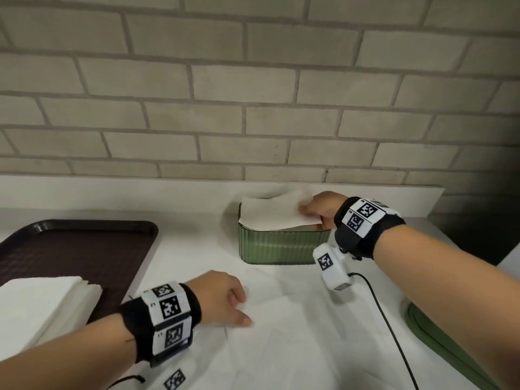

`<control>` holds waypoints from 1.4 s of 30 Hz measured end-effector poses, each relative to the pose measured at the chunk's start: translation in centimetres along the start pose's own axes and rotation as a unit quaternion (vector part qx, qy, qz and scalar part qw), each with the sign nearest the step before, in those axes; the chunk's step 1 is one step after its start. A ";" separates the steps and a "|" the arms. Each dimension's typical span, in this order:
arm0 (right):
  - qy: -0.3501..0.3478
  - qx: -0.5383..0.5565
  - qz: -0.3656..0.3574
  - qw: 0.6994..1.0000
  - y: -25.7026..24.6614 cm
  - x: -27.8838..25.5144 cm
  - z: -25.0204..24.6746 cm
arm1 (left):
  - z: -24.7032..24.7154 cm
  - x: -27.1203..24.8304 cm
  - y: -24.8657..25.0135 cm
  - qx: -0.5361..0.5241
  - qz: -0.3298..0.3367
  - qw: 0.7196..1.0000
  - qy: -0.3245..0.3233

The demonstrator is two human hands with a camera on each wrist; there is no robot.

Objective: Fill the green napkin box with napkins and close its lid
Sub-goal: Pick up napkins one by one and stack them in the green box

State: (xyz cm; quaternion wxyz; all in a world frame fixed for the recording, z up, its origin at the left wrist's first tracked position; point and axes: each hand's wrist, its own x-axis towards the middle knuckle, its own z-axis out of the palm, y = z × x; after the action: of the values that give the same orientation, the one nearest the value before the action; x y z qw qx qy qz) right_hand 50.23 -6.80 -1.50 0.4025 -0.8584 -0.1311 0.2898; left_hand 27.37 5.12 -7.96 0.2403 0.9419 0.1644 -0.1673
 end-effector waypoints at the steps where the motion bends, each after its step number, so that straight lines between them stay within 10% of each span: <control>1: 0.001 -0.041 0.003 0.999 0.1 0.7 0.2 | 0.5 0.1 0.2 0.001 0.005 1.000 0.002; 7: 0.014 -0.369 -0.006 0.929 -1.1 0.7 1.1 | 1.6 0.9 1.3 0.013 0.043 0.999 0.031; 16: 0.025 -0.526 -0.007 0.850 1.7 7.5 1.5 | 0.4 0.3 1.4 0.020 0.070 0.992 0.104; 23: 0.080 -0.515 -0.023 0.853 -3.4 -0.4 2.7 | -2.2 -0.7 1.5 -0.054 0.095 0.982 0.153; 29: -0.022 -0.620 -0.044 0.783 2.6 15.9 2.9 | -5.3 -1.2 1.5 -0.077 0.102 0.969 0.214; 33: -0.030 -0.649 -0.034 0.760 -1.2 2.1 2.2 | -7.1 -1.7 0.8 -0.100 0.095 0.958 0.252; 38: -0.014 -0.708 -0.040 0.705 -3.1 -2.5 3.1 | -9.2 -2.6 -0.6 -0.158 0.074 0.948 0.265; 42: -0.045 -0.638 -0.105 0.762 -4.7 -1.9 5.2 | -10.9 -2.9 -1.6 -0.216 0.075 0.927 0.298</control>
State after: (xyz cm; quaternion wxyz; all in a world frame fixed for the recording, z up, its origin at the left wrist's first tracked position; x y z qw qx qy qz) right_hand 45.66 -1.46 0.22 -0.2162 -0.8836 -0.3934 0.1334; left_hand 26.75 11.35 1.58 0.3900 0.8832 0.1897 0.1787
